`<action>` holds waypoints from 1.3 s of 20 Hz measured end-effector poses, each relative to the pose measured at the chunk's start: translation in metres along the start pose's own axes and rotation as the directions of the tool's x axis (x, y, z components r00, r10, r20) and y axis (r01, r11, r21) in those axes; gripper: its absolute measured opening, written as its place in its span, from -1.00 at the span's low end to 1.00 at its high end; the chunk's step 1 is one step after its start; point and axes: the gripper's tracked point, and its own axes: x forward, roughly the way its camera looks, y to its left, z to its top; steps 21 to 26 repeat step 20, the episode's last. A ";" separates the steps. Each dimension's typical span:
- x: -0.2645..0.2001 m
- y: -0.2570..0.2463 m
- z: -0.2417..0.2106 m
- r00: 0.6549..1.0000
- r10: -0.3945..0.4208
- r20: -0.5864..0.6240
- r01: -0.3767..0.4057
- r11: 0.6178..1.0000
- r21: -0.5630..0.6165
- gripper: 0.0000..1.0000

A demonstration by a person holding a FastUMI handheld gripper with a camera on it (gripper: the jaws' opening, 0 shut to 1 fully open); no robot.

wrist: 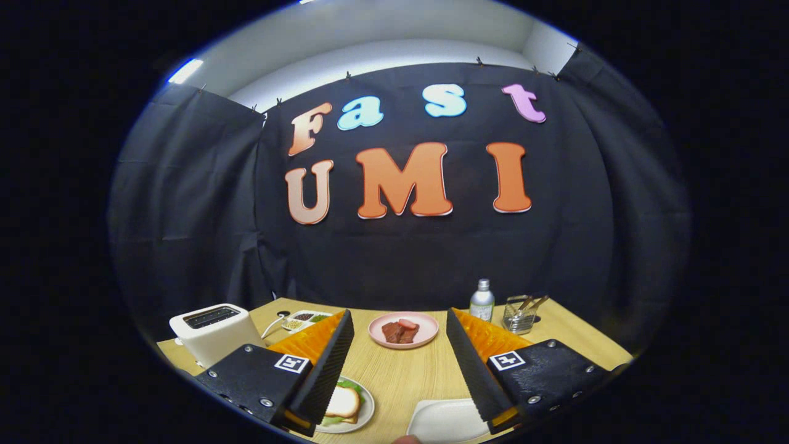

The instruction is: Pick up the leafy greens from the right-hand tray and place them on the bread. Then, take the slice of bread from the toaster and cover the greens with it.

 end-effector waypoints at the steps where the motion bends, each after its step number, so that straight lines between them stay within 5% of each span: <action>1: -0.003 -0.003 0.008 0.999 -0.015 0.029 0.015 1.000 0.006 0.82; 9: -0.023 0.010 0.038 0.982 -0.012 0.187 0.022 0.998 -0.051 0.82; 26: -0.033 0.024 0.040 0.974 0.033 0.224 -0.010 0.994 -0.104 0.84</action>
